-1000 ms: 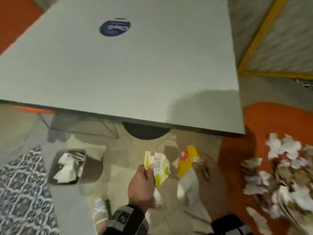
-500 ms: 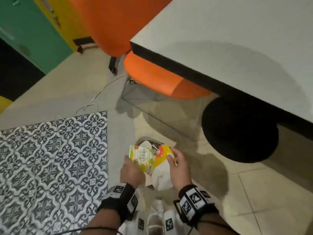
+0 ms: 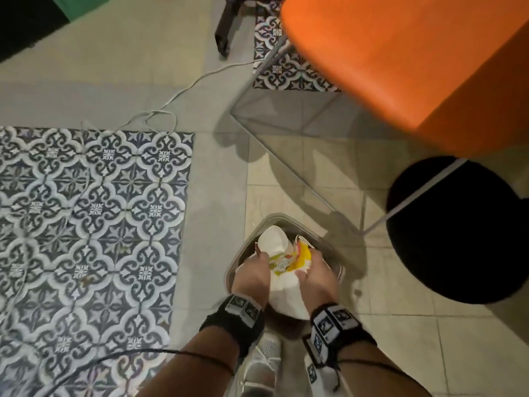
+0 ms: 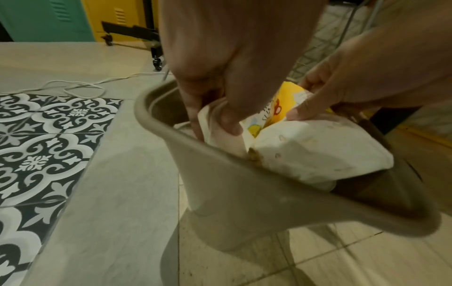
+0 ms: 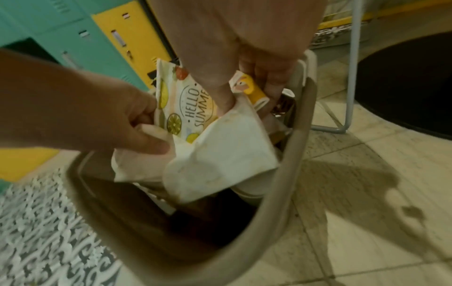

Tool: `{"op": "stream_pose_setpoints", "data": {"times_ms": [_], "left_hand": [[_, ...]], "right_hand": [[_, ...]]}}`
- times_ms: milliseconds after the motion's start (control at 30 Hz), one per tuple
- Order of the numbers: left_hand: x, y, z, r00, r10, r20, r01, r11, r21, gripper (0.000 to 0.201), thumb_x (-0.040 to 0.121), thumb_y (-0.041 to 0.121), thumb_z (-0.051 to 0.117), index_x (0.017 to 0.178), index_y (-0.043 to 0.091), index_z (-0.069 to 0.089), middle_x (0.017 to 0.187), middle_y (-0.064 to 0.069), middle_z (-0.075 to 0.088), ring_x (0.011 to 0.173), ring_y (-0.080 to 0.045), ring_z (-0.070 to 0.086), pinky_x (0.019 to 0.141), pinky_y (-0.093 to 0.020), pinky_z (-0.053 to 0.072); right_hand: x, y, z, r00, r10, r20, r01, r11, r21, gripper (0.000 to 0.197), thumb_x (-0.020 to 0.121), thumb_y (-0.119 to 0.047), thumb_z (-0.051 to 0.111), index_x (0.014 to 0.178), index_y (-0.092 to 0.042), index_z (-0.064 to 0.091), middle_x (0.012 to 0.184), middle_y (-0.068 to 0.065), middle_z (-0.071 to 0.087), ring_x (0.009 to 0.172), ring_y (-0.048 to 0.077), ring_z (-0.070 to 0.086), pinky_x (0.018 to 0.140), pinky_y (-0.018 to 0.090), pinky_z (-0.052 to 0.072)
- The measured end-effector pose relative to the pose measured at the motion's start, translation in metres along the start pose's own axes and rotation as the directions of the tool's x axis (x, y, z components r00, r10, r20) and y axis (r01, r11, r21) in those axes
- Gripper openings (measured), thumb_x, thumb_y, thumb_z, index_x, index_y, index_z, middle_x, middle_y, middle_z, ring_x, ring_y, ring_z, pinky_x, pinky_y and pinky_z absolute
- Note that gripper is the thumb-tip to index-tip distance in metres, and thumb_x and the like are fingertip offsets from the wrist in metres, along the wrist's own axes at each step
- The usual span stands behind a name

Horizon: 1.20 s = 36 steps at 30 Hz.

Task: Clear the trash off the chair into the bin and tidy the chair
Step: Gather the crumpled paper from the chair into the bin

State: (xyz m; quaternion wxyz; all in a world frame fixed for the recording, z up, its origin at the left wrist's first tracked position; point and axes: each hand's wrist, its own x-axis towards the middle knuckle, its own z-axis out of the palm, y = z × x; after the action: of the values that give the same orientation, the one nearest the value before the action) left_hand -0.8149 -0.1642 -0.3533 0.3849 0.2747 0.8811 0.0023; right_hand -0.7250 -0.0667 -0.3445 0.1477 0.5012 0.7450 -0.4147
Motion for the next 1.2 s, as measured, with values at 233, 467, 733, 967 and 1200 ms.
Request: {"op": "stream_pose_setpoints", "data": {"times_ms": [233, 467, 733, 967, 1200], "left_hand": [[0.011, -0.003, -0.003, 0.999, 0.040, 0.022, -0.043, 0.985, 0.168, 0.029, 0.095, 0.010, 0.036, 0.122, 0.005, 0.045, 0.127, -0.015, 0.046, 0.112, -0.029, 0.051, 0.086, -0.036, 0.045], [0.004, 0.001, -0.027, 0.997, 0.041, 0.061, -0.050, 0.988, 0.143, 0.060, 0.082, 0.027, 0.066, 0.130, 0.005, 0.038, 0.130, -0.013, 0.041, 0.116, -0.029, 0.051, 0.093, -0.036, 0.044], [-0.066, 0.049, -0.050, 0.992, 0.088, -0.090, -0.050, 0.931, 0.361, 0.074, 0.089, 0.023, 0.052, 0.145, 0.003, 0.008, 0.139, -0.017, 0.030, 0.126, -0.031, 0.036, 0.101, -0.036, 0.040], [-0.167, 0.161, -0.041, 0.904, 0.256, -0.341, -0.160, 0.946, 0.283, 0.053, 0.082, 0.018, 0.058, 0.132, 0.006, 0.044, 0.124, -0.022, 0.046, 0.112, -0.038, 0.047, 0.094, -0.042, 0.041], [-0.341, 0.377, 0.095, 0.672, 0.686, -0.278, -0.685, 0.719, 0.118, 0.020, 0.073, 0.015, 0.055, 0.085, 0.014, 0.071, 0.082, -0.006, 0.068, 0.076, -0.030, 0.064, 0.062, -0.033, 0.053]], "right_hand": [[0.020, -0.014, 0.008, 0.998, -0.003, 0.061, 0.019, 0.965, -0.260, 0.048, 0.083, -0.022, 0.066, 0.123, -0.012, 0.042, 0.121, 0.011, 0.059, 0.114, 0.030, 0.054, 0.091, 0.035, 0.042], [-0.002, -0.022, -0.018, 0.999, -0.021, 0.033, 0.031, 0.943, -0.332, 0.073, 0.081, -0.058, 0.057, 0.133, -0.009, 0.039, 0.130, 0.014, 0.047, 0.122, 0.032, 0.044, 0.098, 0.039, 0.036], [-0.071, -0.005, -0.083, 0.999, -0.014, 0.049, 0.014, 1.000, -0.006, 0.076, 0.085, -0.056, 0.053, 0.145, -0.016, 0.028, 0.142, 0.015, 0.039, 0.129, 0.032, 0.041, 0.105, 0.040, 0.038], [-0.176, 0.106, -0.177, 0.998, -0.014, -0.060, 0.029, 0.966, 0.256, 0.065, 0.089, -0.051, 0.051, 0.143, -0.018, 0.033, 0.144, 0.011, 0.040, 0.132, 0.026, 0.039, 0.109, 0.037, 0.034], [-0.338, 0.322, -0.304, 0.900, 0.086, -0.428, 0.120, 0.895, 0.431, 0.036, 0.092, -0.028, 0.055, 0.127, -0.017, 0.054, 0.124, 0.004, 0.054, 0.113, 0.017, 0.056, 0.098, 0.033, 0.046]]}}
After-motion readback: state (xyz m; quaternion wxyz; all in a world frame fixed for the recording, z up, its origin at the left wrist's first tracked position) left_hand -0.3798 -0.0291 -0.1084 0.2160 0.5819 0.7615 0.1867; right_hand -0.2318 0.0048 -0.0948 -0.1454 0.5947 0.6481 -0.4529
